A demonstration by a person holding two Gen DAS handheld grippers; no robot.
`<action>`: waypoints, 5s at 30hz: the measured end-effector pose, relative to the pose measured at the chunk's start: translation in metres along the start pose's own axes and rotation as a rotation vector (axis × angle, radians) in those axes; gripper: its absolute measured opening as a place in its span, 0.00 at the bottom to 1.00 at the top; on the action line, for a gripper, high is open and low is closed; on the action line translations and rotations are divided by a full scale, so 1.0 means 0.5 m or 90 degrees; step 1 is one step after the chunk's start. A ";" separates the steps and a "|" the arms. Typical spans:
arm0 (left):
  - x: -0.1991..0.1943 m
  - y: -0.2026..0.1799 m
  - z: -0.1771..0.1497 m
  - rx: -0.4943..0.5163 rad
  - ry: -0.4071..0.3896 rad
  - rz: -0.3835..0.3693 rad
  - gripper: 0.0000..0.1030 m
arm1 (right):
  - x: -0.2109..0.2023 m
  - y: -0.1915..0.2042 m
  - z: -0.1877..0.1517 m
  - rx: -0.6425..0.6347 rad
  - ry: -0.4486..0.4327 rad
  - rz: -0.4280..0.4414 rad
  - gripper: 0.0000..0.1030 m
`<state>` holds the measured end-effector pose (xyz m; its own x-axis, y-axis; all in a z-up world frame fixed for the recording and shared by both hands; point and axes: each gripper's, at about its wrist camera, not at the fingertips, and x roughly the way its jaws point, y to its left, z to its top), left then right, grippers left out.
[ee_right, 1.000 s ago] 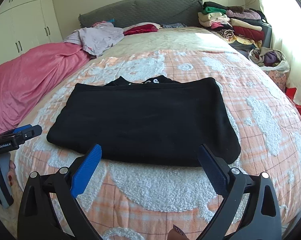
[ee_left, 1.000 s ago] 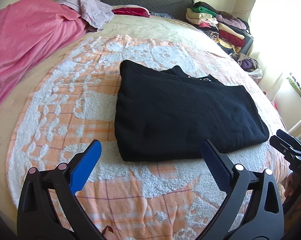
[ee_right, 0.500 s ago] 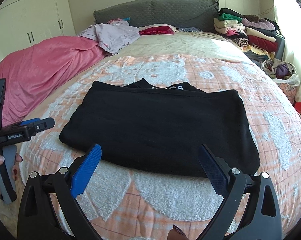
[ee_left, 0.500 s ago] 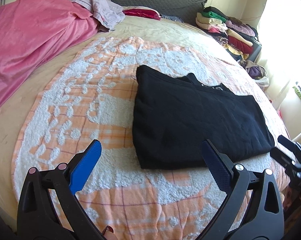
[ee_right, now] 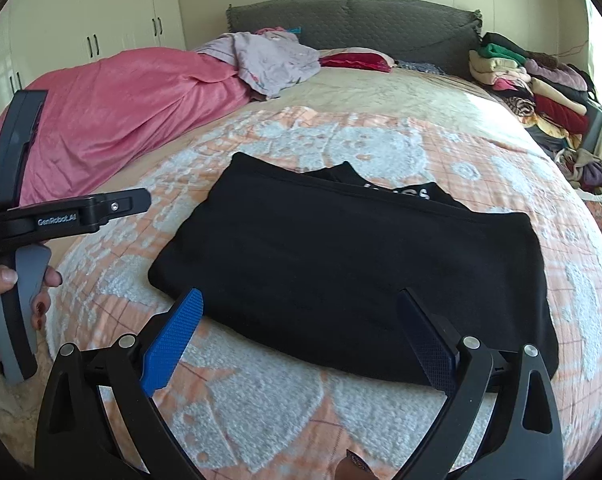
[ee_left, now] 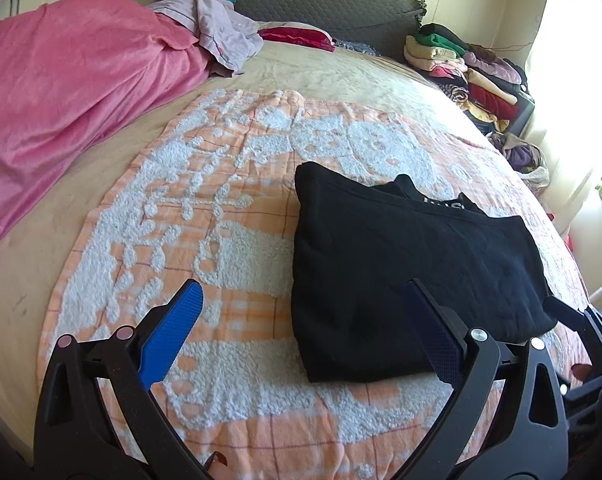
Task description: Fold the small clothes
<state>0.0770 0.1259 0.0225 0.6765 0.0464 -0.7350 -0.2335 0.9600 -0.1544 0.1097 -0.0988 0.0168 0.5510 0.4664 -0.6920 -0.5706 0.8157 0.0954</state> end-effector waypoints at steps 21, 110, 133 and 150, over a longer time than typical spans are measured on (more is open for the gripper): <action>0.110 0.023 0.051 0.000 0.041 0.019 0.91 | 0.120 0.129 -0.037 -0.172 0.057 -0.021 0.94; 0.269 -0.509 0.135 0.083 0.167 -0.252 0.33 | -0.055 -0.217 -0.114 0.148 -0.182 -0.116 0.10; 0.312 -0.600 0.086 0.108 0.217 -0.283 0.74 | -0.025 -0.344 -0.203 0.361 -0.132 -0.034 0.18; 0.240 -0.407 0.022 0.109 0.141 -0.160 0.74 | -0.048 -0.440 -0.160 0.440 -0.112 0.050 0.60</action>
<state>0.2133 -0.0606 -0.0268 0.5257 -0.2397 -0.8162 0.0540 0.9670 -0.2491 0.1730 -0.3169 -0.0447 0.6473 0.5329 -0.5450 -0.1279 0.7808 0.6115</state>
